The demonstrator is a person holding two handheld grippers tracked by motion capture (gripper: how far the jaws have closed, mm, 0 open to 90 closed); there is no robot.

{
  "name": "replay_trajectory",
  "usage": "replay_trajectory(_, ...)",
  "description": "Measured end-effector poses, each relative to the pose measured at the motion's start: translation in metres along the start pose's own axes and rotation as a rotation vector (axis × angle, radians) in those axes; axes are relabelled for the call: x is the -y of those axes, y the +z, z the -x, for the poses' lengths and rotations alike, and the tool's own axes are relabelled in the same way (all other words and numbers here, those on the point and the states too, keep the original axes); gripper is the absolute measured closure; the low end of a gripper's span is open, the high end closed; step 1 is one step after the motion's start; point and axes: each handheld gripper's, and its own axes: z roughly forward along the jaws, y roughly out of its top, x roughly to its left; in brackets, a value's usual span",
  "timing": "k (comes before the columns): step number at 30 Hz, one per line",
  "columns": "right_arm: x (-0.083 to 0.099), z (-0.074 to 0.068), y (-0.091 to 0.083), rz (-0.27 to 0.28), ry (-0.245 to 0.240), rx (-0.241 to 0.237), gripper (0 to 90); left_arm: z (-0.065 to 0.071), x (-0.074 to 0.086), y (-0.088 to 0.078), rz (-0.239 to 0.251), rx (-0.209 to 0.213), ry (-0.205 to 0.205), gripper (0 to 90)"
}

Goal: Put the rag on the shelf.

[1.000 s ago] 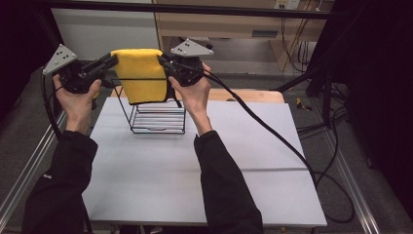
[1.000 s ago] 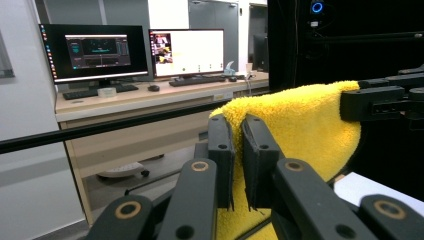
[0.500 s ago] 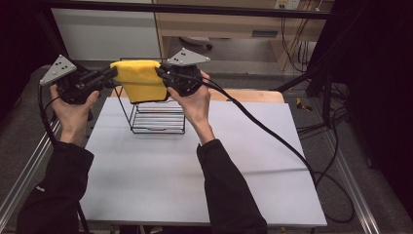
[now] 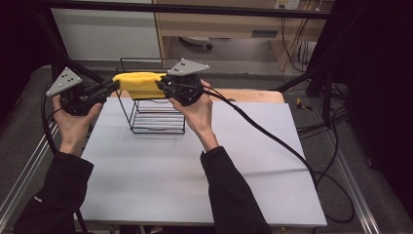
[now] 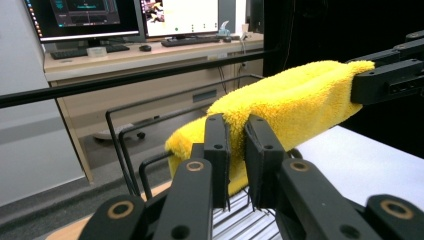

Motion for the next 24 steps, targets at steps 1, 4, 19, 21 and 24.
replay_trajectory(1, 0.001, 0.0, 0.0, -0.002, 0.002, -0.004, 76.1, 0.0, 0.0, -0.001, -0.008, 0.003, -0.001, 79.9)
replay_trajectory(4, 0.005, -0.001, 0.0, -0.013, 0.0, -0.008, 76.1, 0.0, -0.001, -0.003, -0.033, 0.015, -0.011, 77.7)
replay_trajectory(19, 0.014, -0.003, 0.002, -0.04, -0.037, -0.015, 75.3, 0.0, -0.02, 0.002, -0.121, 0.093, -0.081, 85.5)
replay_trajectory(21, 0.015, -0.004, 0.002, -0.05, -0.046, -0.019, 74.2, 0.003, -0.016, 0.004, -0.156, 0.098, -0.077, 87.3)
replay_trajectory(24, 0.017, -0.005, 0.004, -0.062, -0.058, -0.024, 71.3, 0.005, -0.011, 0.007, -0.191, 0.096, -0.064, 88.6)
